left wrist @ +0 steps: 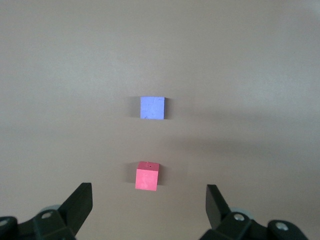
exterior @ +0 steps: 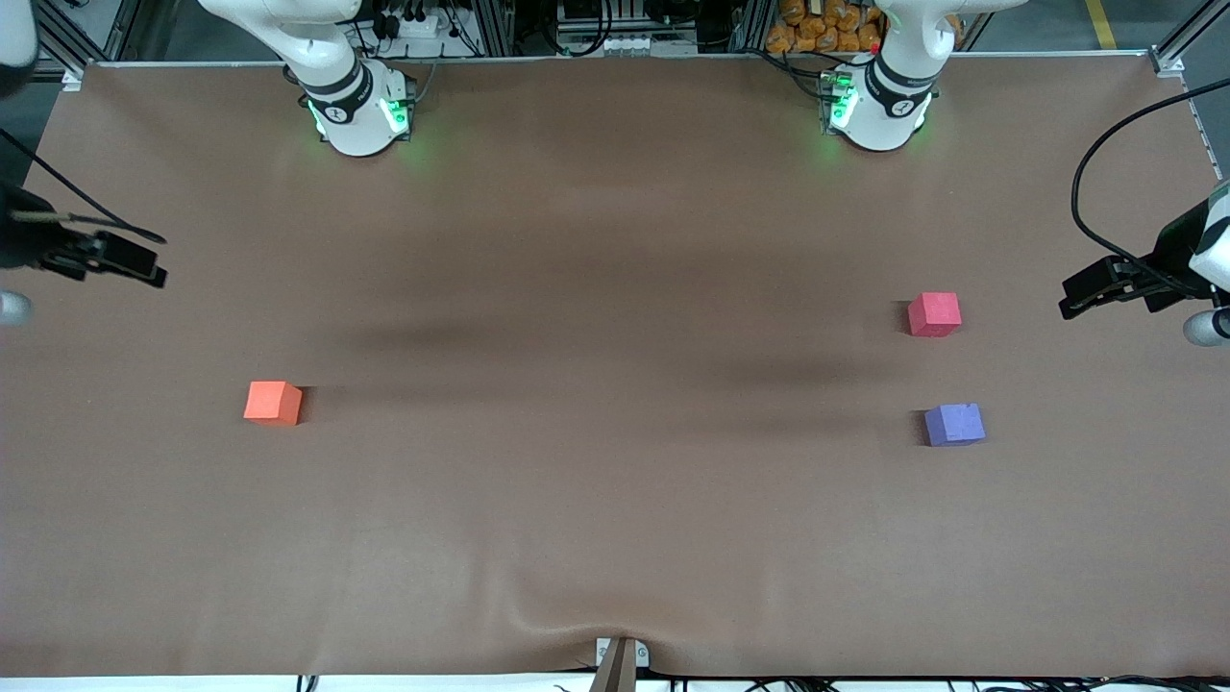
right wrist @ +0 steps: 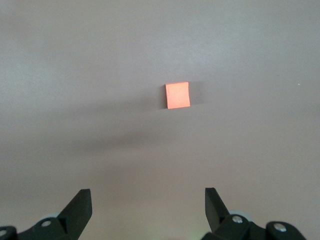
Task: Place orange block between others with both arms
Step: 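Move the right gripper over the orange cube, then lower the right gripper and grasp the orange cube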
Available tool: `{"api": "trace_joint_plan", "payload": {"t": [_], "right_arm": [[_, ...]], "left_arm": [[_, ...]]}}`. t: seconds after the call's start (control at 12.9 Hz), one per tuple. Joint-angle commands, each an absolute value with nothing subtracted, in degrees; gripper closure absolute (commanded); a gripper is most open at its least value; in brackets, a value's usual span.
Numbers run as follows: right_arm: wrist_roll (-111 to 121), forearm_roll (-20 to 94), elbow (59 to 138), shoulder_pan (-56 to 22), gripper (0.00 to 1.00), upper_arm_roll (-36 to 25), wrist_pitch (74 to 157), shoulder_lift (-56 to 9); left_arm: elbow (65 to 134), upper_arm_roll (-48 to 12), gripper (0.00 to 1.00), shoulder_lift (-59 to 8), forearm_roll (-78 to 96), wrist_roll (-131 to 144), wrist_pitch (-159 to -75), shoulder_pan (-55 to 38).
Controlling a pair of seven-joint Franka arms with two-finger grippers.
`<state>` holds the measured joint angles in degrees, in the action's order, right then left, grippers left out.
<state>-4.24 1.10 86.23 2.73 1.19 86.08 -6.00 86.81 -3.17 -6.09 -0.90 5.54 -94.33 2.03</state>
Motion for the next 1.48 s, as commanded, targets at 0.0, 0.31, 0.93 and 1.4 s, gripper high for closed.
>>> {"api": "trace_joint_plan", "payload": {"t": [0.0,0.31,0.93,1.4], "right_arm": [[-5.27,0.79,85.26,0.27,0.0,1.41,87.18,-10.18],[-5.1,0.18,85.25,-1.06,0.0,1.23,87.98,-14.93],[-2.02,0.18,89.64,4.13,0.0,0.97,97.1,-23.64],[0.53,0.09,99.48,5.27,0.0,0.88,110.63,-24.34]], "left_arm": [[86.13,-3.43,0.0,-6.42,-0.97,5.01,-94.39,2.2],[86.13,-3.52,0.0,-6.42,-0.97,5.1,-94.39,2.11],[86.31,-3.6,0.0,-6.68,-0.79,5.19,-94.39,2.2],[86.31,-3.6,0.0,-6.85,-0.62,5.1,-94.39,2.29]]}}
